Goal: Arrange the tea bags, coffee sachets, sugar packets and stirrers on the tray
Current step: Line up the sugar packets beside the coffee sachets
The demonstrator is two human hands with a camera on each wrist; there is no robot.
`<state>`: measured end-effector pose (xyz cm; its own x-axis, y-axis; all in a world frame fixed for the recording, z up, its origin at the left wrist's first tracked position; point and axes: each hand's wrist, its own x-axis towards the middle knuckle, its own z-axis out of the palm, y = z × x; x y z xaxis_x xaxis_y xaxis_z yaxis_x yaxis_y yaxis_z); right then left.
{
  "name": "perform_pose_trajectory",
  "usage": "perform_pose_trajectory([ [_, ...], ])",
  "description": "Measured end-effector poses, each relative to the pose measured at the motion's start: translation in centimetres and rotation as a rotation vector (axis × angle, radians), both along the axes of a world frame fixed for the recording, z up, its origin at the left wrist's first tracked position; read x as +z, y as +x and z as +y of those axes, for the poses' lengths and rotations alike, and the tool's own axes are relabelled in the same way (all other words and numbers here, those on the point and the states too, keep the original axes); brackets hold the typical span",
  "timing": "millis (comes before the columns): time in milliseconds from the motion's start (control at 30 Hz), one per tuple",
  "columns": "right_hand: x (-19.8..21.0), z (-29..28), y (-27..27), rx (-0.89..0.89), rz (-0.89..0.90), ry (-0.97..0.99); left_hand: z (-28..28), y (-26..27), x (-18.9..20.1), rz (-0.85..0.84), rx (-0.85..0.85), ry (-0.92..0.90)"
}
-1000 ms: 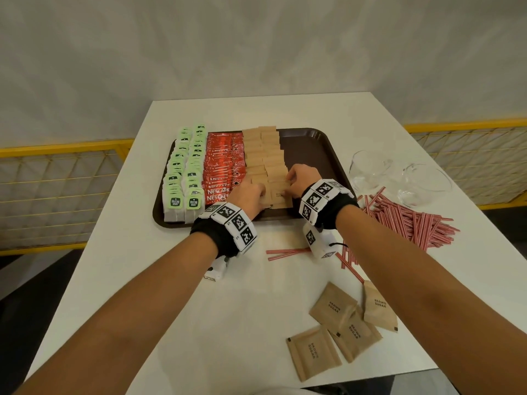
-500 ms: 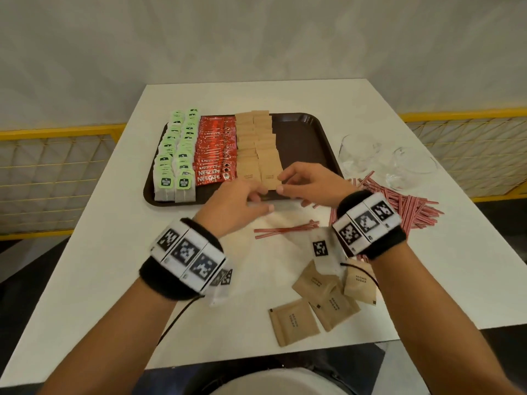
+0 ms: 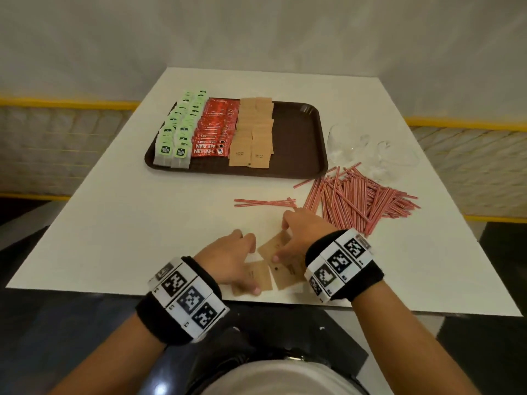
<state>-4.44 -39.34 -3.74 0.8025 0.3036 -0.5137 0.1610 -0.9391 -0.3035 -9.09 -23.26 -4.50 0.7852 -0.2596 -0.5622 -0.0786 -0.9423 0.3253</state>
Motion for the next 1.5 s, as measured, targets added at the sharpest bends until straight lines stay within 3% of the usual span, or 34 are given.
perform_pose_trajectory([
  [200, 0.5, 0.3, 0.0, 0.043, 0.001, -0.006, -0.2, 0.4, -0.4, -0.021, 0.102, 0.018],
  [367, 0.7, 0.3, 0.5, 0.052, 0.016, -0.015, 1.4, 0.8, -0.9, -0.073, 0.233, -0.097],
  [467, 0.7, 0.4, 0.7, 0.038, -0.012, -0.044, 2.6, 0.9, -1.1, -0.074, 0.321, -0.258],
  [633, 0.6, 0.4, 0.6, -0.034, 0.049, -0.003, 4.7, 1.1, -0.4, 0.041, 0.565, -0.732],
  [733, 0.9, 0.7, 0.7, -0.026, 0.089, 0.009, 5.3, 1.6, 0.0, 0.041, 0.584, -0.868],
  [867, 0.8, 1.0, 0.9, -0.031, 0.146, 0.031, 6.0, 2.7, 0.1, 0.008, 0.585, -0.939],
  [1133, 1.4, 0.4, 2.9, -0.109, 0.098, 0.183, 7.4, 5.6, 0.5, -0.016, 0.673, -1.024],
  [1367, 2.4, 2.9, 8.3, -0.411, 0.027, 0.611, 8.0, 11.2, 1.2, -0.137, 0.653, -0.969],
  [1500, 1.3, 4.1, 11.9, -0.572, -0.016, 0.648, 7.6, 14.8, 0.6, -0.039, 0.736, -1.084],
])
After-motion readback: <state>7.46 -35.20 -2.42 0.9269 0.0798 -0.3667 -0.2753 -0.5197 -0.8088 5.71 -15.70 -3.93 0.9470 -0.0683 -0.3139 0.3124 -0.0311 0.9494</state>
